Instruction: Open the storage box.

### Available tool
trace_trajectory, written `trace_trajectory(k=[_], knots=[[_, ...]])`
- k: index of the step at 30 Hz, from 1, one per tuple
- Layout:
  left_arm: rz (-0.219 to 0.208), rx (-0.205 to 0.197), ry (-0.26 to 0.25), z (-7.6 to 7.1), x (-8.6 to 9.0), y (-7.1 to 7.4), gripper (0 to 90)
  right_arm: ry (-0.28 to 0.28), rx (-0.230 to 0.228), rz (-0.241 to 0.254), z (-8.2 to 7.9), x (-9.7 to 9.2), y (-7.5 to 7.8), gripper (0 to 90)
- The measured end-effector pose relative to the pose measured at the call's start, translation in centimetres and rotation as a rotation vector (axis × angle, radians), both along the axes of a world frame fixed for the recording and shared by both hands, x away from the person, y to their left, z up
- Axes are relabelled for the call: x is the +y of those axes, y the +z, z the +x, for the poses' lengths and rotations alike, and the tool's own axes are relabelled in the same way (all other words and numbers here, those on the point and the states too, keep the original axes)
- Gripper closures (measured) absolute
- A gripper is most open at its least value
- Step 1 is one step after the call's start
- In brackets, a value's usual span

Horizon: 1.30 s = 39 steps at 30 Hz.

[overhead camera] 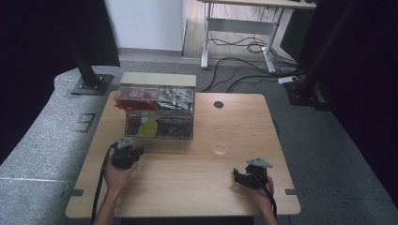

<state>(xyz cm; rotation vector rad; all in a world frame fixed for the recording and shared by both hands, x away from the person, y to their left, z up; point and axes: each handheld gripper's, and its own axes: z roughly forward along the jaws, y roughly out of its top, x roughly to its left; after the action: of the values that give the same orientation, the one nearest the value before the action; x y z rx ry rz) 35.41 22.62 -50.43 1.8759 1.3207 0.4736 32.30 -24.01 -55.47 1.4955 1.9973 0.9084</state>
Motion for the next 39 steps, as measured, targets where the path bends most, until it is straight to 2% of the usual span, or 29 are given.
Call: trace_trajectory(k=[4, 10, 17, 20, 24, 39], knots=[[0.001, -0.004, -0.003, 0.5, 0.0, 0.1, 90.0, -0.004, 0.001, 0.002, 0.0, 0.0, 0.0, 20.0], [-0.019, 0.008, -0.002, 1.1, 0.5, -0.1, 90.0, -0.007, 0.001, 0.002, 0.0, 0.0, 0.0, 19.9], [-0.017, 0.006, -0.008, 1.9, 0.6, 0.0, 90.0, -0.011, 0.001, 0.003, 0.1, 0.0, 0.0, 19.9], [-0.036, 0.012, -0.019, 2.3, 0.8, 0.0, 90.0, -0.013, 0.001, 0.002, 0.1, 0.0, 0.0, 19.9], [-0.031, -0.003, -0.018, 2.7, 0.7, 0.4, 90.0, -0.018, 0.001, 0.002, 0.0, 0.0, 0.0, 19.9], [-0.032, -0.002, 0.004, 3.5, 1.3, 0.3, 90.0, -0.024, 0.004, 0.002, 0.0, 0.0, 0.0, 19.4]])
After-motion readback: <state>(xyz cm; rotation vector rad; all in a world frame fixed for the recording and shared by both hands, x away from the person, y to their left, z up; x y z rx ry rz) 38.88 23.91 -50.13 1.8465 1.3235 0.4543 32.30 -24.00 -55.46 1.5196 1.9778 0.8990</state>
